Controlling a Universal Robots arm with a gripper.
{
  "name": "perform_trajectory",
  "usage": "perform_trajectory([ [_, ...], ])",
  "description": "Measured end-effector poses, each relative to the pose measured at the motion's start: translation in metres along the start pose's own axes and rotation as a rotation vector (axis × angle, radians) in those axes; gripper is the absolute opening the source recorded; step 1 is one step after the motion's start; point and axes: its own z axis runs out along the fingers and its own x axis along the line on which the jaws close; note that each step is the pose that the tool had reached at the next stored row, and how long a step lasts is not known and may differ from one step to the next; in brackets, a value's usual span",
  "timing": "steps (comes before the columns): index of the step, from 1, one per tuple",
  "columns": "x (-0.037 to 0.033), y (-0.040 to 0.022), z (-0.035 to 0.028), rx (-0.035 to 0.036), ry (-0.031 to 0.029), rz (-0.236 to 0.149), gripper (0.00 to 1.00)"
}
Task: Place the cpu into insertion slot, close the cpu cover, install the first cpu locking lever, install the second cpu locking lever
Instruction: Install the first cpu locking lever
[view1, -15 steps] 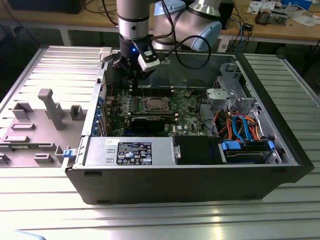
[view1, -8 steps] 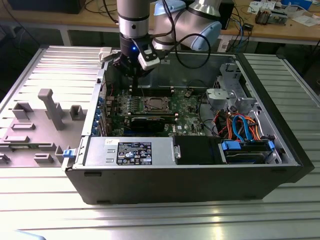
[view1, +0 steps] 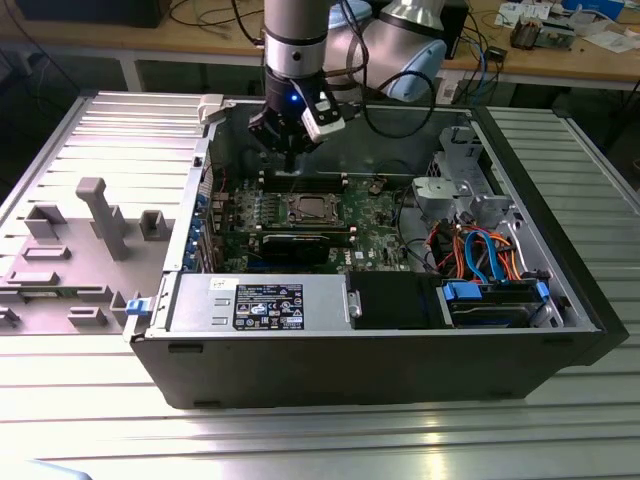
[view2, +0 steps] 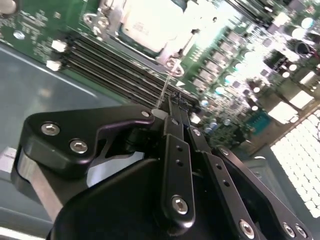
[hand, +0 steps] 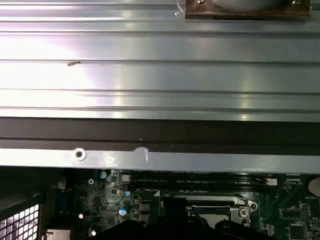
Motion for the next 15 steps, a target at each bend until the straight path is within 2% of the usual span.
perform_trajectory([
  [1, -0.0033, -0.0001, 0.0004, 0.0000, 0.0049, 0.000, 0.11],
  [3, -0.0090, -0.0006, 0.0036, 0.0000, 0.0086, 0.001, 0.11],
  [7, -0.0264, -0.0016, 0.0120, -0.0001, 0.0093, 0.000, 0.11],
  [9, -0.0298, -0.0020, 0.0160, 0.0028, 0.0111, -0.019, 0.11],
  [12, -0.0313, -0.0024, 0.0213, 0.0039, 0.0136, -0.050, 0.11],
  [15, -0.0329, -0.0023, 0.0270, 0.0044, 0.0148, -0.065, 0.11],
])
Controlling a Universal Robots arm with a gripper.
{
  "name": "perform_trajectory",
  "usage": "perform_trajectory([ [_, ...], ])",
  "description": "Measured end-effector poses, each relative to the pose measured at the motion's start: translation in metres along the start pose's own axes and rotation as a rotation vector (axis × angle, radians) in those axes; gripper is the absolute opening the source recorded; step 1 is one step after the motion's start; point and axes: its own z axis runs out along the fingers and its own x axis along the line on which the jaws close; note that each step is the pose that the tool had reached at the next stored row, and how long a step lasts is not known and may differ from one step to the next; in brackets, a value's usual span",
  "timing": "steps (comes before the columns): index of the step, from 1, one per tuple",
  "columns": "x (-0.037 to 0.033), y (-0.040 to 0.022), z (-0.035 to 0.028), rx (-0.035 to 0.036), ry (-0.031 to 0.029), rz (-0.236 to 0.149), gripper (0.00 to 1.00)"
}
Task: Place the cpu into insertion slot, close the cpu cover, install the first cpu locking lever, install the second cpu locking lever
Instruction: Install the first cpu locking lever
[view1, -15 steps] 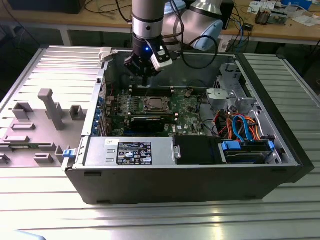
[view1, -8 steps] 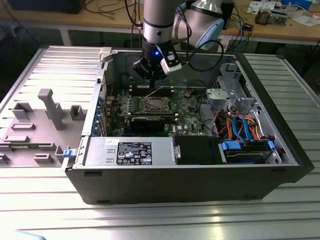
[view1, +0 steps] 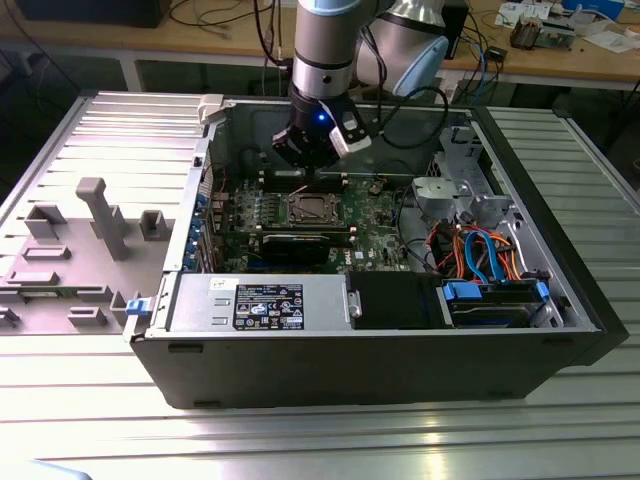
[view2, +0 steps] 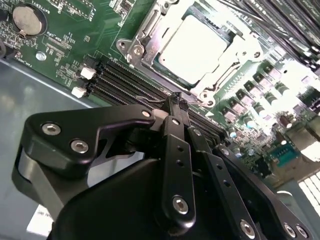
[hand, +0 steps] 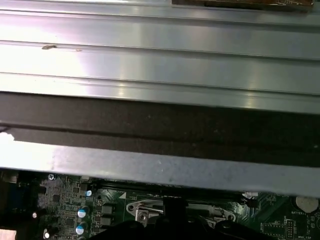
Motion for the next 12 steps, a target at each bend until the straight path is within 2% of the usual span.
perform_trajectory([
  [12, -0.0150, -0.0024, 0.0178, 0.0014, 0.0017, -0.018, 0.11],
])
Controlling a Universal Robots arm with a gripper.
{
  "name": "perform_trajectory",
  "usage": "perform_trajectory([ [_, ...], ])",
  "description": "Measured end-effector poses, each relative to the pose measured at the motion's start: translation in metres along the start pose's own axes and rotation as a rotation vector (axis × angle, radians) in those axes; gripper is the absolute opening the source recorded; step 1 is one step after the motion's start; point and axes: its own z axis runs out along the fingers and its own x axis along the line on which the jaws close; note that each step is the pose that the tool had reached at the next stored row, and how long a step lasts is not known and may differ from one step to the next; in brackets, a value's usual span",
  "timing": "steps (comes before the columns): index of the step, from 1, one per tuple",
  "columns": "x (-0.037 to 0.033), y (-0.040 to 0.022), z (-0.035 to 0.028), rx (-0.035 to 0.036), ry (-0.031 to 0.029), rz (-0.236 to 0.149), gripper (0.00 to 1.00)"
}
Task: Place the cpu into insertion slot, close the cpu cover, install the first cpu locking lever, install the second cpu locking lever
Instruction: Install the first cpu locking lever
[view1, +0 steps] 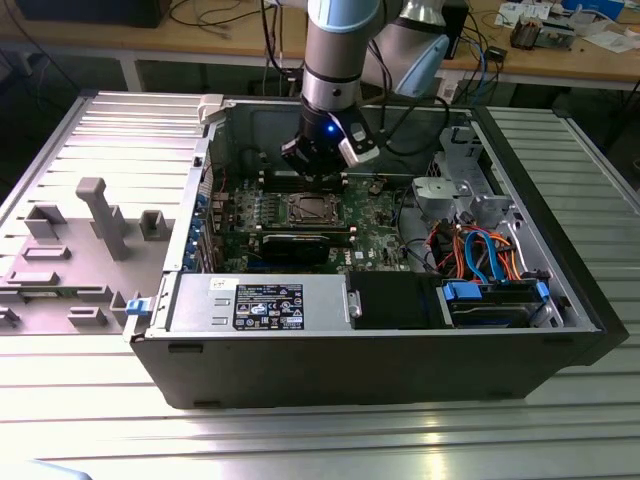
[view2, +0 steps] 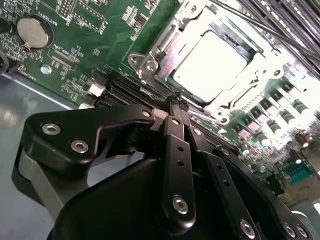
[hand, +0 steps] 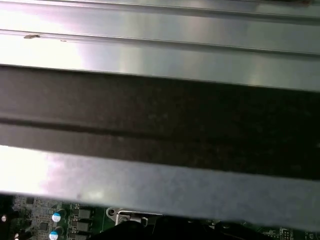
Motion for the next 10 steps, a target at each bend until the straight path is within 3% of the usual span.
perform_trajectory([
  [2, -0.0013, -0.0003, 0.0031, 0.0000, 0.0000, -0.001, 0.11],
  [10, -0.0032, -0.0030, 0.0058, 0.0005, 0.0008, -0.004, 0.11],
])
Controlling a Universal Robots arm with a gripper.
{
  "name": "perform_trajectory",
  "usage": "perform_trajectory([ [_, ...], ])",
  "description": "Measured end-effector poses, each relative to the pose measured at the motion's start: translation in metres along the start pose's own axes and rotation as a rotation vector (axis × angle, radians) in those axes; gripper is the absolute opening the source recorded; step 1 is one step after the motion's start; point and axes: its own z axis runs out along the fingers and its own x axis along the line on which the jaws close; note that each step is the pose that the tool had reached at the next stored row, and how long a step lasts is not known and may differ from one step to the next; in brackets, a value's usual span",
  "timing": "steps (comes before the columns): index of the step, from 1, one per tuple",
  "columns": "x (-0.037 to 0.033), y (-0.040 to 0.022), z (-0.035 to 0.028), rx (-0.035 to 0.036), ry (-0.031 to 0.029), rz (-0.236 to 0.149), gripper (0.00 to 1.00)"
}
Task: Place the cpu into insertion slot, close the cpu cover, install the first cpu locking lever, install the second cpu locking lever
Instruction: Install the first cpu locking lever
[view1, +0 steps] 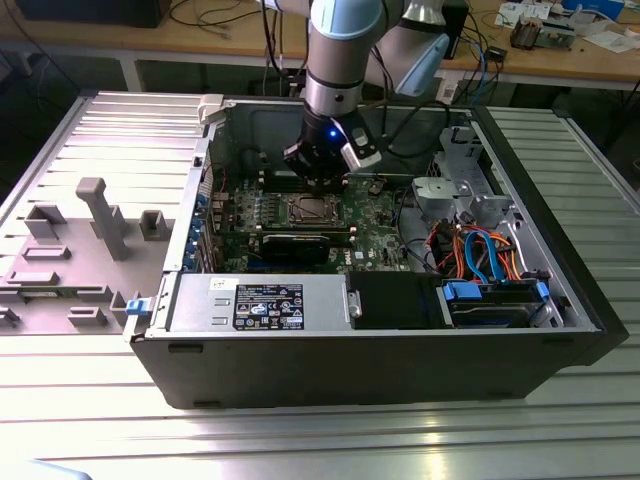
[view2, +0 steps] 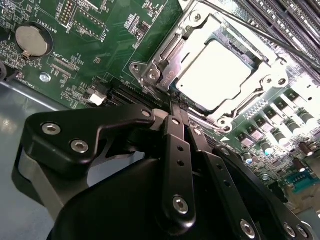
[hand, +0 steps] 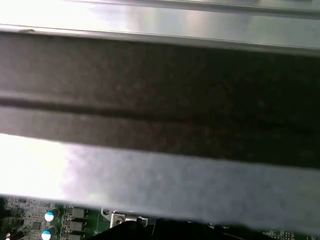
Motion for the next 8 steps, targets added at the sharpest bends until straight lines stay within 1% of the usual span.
perform_trajectory([
  [3, -0.0041, -0.0003, 0.0016, -0.0003, -0.0001, -0.002, 0.11],
  [5, -0.0050, -0.0002, 0.0018, -0.0002, -0.0001, -0.003, 0.11],
  [6, -0.0051, 0.0001, 0.0019, -0.0010, -0.0002, -0.003, 0.11],
  [8, -0.0054, 0.0011, 0.0023, -0.0064, -0.0012, -0.004, 0.11],
])
